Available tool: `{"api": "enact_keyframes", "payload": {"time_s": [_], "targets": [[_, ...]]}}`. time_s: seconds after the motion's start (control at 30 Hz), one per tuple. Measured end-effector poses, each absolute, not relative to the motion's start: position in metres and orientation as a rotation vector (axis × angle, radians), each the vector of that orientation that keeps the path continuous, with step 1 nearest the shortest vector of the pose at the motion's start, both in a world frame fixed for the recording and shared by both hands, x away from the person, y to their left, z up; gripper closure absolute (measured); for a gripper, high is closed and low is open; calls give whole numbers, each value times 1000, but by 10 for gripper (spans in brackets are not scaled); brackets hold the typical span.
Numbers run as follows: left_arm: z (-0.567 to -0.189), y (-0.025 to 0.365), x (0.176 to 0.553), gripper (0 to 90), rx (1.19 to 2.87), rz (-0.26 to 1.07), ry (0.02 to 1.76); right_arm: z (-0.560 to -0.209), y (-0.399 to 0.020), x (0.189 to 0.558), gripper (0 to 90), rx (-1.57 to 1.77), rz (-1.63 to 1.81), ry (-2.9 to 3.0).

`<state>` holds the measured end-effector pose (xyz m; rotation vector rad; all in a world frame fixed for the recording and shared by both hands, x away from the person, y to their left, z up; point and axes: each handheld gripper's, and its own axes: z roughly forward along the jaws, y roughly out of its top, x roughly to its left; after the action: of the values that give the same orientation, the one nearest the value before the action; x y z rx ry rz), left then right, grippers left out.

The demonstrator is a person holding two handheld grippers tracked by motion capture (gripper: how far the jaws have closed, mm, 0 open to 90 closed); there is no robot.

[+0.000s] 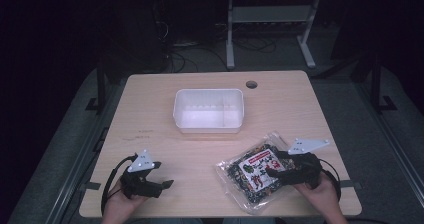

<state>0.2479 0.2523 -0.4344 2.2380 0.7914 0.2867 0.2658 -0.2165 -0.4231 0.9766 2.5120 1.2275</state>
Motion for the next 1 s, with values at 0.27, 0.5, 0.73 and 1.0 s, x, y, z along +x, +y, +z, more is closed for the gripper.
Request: {"api": "enact_keyframes", "payload": {"time_s": [0.27, 0.5, 0.73, 1.0], "targets": [[-429, 233, 245, 230, 2236, 256, 734, -415, -229, 265, 251, 1004, 1226, 2472], [-426, 203, 251, 273, 2283, 229, 639, -409, -248, 266, 251, 1089, 1256, 2419], [-423, 172, 266, 305, 2286, 189, 584, -409, -265, 270, 253, 1172, 1265, 2369], [-418, 138, 279, 385, 2272, 165, 538, -407, -280, 268, 296, 1230, 1234, 2322]]}}
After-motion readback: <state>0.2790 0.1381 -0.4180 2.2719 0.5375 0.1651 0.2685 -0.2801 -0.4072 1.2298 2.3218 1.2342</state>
